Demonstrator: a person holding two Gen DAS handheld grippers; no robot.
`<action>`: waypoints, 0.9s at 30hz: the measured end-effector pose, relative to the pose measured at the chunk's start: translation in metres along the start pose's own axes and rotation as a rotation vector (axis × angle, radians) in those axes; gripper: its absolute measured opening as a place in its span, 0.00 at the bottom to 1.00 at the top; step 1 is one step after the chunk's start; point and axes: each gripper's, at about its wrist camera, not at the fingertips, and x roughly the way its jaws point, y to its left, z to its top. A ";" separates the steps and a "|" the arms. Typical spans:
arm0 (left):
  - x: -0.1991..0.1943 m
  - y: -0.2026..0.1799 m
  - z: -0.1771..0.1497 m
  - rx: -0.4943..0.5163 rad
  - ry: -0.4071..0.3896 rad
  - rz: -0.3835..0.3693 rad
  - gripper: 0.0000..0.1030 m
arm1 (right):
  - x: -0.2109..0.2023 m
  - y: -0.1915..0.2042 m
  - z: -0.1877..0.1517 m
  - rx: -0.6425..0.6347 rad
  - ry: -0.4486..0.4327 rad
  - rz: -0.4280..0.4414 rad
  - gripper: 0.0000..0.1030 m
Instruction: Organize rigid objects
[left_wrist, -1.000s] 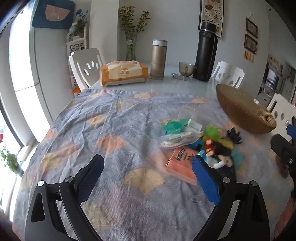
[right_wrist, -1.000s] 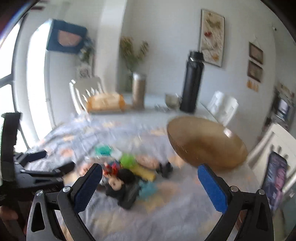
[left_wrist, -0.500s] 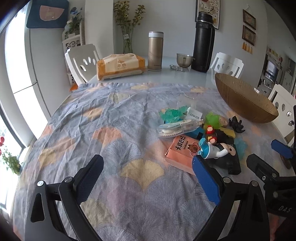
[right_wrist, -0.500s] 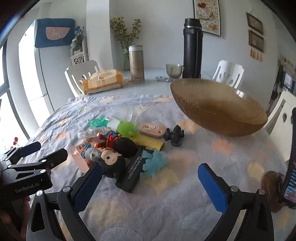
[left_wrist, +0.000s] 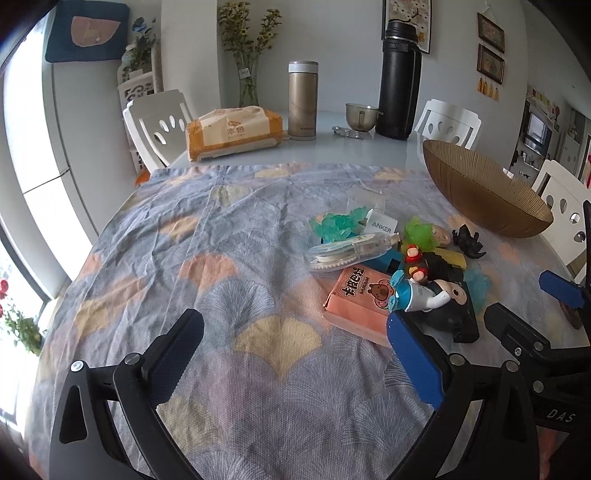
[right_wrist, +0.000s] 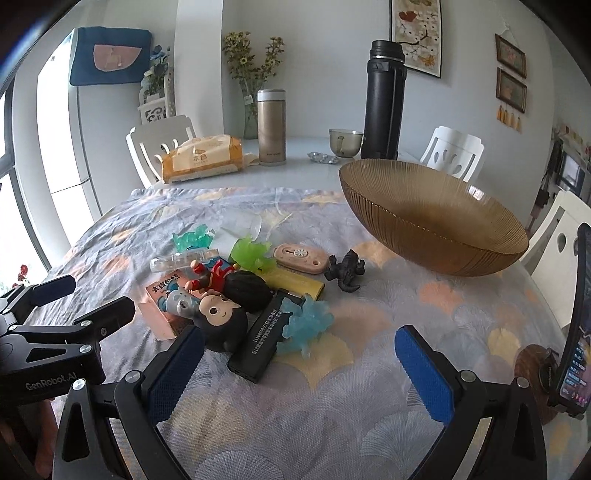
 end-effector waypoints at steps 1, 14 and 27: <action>0.000 0.000 0.000 0.000 0.000 0.000 0.97 | 0.000 0.000 0.000 -0.002 0.001 -0.001 1.00; 0.000 0.000 0.000 0.000 0.000 0.000 0.97 | 0.002 0.003 0.000 -0.016 0.012 -0.008 1.00; 0.003 -0.001 -0.003 0.002 0.008 0.003 0.97 | 0.003 0.003 -0.001 -0.018 0.019 -0.010 1.00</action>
